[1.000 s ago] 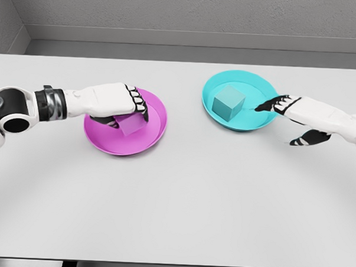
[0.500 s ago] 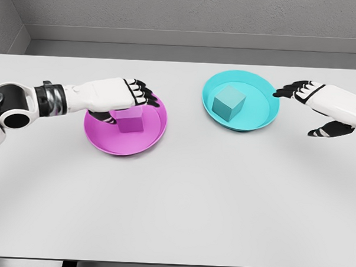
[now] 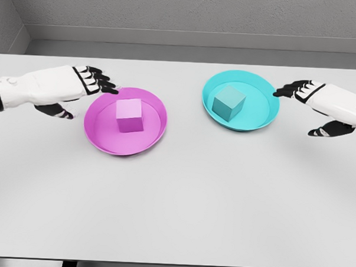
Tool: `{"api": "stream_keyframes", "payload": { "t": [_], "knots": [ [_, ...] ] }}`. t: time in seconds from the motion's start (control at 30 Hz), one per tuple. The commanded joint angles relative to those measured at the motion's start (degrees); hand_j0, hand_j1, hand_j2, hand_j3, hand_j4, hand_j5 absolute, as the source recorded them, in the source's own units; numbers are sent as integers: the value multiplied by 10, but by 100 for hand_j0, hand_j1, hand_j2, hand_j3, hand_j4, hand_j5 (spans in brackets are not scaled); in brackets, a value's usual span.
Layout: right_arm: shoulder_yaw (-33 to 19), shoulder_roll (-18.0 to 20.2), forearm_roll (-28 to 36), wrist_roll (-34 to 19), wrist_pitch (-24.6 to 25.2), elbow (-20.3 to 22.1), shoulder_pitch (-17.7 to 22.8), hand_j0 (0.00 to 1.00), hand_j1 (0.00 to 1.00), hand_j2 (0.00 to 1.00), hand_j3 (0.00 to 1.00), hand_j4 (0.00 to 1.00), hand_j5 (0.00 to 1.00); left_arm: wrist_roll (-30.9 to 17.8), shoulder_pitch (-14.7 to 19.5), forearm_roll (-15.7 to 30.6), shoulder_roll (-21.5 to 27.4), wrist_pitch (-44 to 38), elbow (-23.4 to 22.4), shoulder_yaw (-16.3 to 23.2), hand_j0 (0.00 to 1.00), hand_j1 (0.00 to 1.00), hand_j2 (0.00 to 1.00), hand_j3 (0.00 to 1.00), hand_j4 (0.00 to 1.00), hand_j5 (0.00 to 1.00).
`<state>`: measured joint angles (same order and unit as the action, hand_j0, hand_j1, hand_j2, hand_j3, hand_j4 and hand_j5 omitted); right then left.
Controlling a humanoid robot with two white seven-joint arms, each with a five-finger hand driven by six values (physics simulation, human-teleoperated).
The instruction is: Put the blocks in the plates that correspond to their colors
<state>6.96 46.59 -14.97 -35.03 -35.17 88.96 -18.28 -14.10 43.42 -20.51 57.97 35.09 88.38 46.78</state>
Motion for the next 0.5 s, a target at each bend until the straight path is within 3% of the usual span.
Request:
{"api": "stream_keyframes", "payload": {
  "t": [0.0,0.1,0.47],
  "knots": [
    [1,1,4,0,2,-1,0,100,100,100,100,100,100,0,-1,15,34,-1,28,-22,100,100,100,100,100,100],
    [1,1,4,0,2,-3,0,100,100,100,100,100,100,0,-18,15,103,-1,56,-21,100,100,100,100,100,100],
    [1,4,4,0,2,-2,0,100,100,100,100,100,100,-2,-18,14,94,-1,68,-22,100,100,100,100,100,100]
  ]
}}
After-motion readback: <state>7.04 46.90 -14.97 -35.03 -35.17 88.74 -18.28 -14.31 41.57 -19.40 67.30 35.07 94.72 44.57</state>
